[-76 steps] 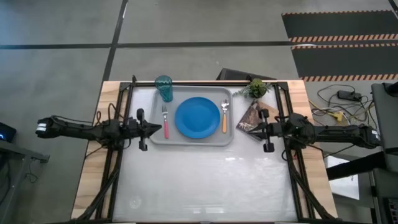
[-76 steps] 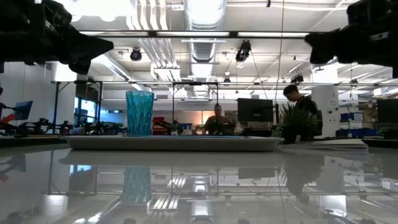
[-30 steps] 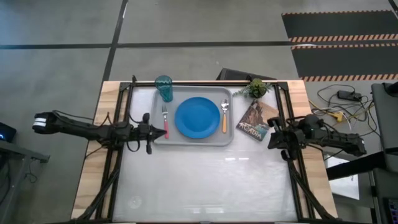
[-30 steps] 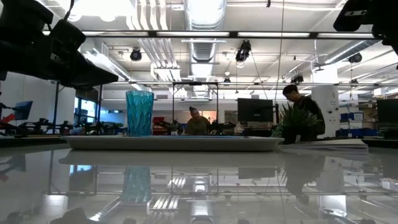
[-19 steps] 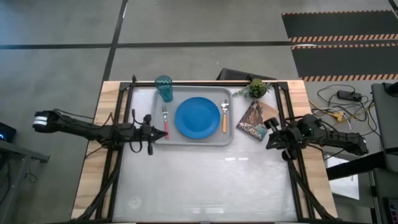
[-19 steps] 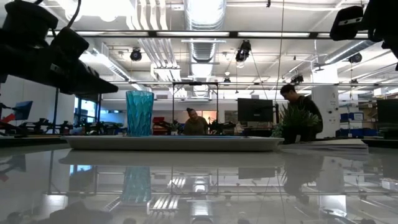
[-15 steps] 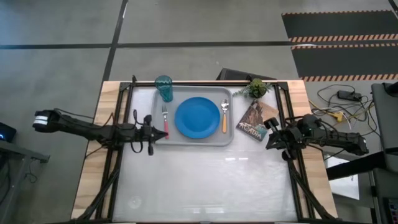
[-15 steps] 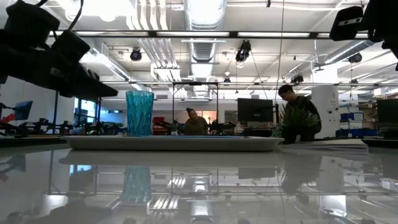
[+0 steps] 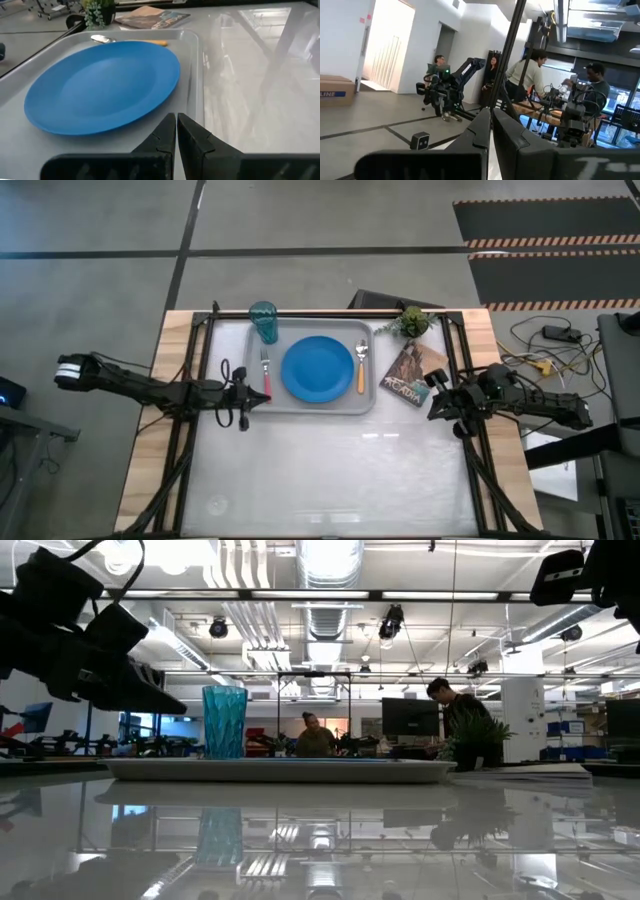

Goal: Pick and place plate/cup/fork/spoon on tray
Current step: Return to Home Position

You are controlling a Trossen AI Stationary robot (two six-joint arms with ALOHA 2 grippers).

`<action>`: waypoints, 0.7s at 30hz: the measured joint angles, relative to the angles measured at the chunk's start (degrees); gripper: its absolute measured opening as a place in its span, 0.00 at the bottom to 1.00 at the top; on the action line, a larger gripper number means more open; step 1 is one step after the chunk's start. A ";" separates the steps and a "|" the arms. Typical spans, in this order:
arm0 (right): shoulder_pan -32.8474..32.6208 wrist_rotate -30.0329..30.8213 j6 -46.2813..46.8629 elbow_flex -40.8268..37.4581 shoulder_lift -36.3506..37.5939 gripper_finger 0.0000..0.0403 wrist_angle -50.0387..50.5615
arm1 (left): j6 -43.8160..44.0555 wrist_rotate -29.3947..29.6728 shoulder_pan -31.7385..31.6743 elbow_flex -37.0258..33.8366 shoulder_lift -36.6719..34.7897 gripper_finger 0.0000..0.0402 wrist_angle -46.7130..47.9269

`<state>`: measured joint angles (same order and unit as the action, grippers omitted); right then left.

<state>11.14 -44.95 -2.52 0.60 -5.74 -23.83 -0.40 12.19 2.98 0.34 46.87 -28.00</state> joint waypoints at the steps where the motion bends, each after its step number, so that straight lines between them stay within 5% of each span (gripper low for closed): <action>1: 0.00 0.00 0.00 0.00 0.00 0.02 -0.02 | 0.00 0.02 -0.02 0.00 0.30 0.00 0.02; 21: 0.00 0.00 0.00 0.00 0.00 0.02 0.00 | 0.00 -0.01 0.00 0.00 3.80 0.00 -0.01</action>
<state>11.14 -44.95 -2.53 0.60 -5.74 -23.83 -0.40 12.19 2.98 0.34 50.67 -28.01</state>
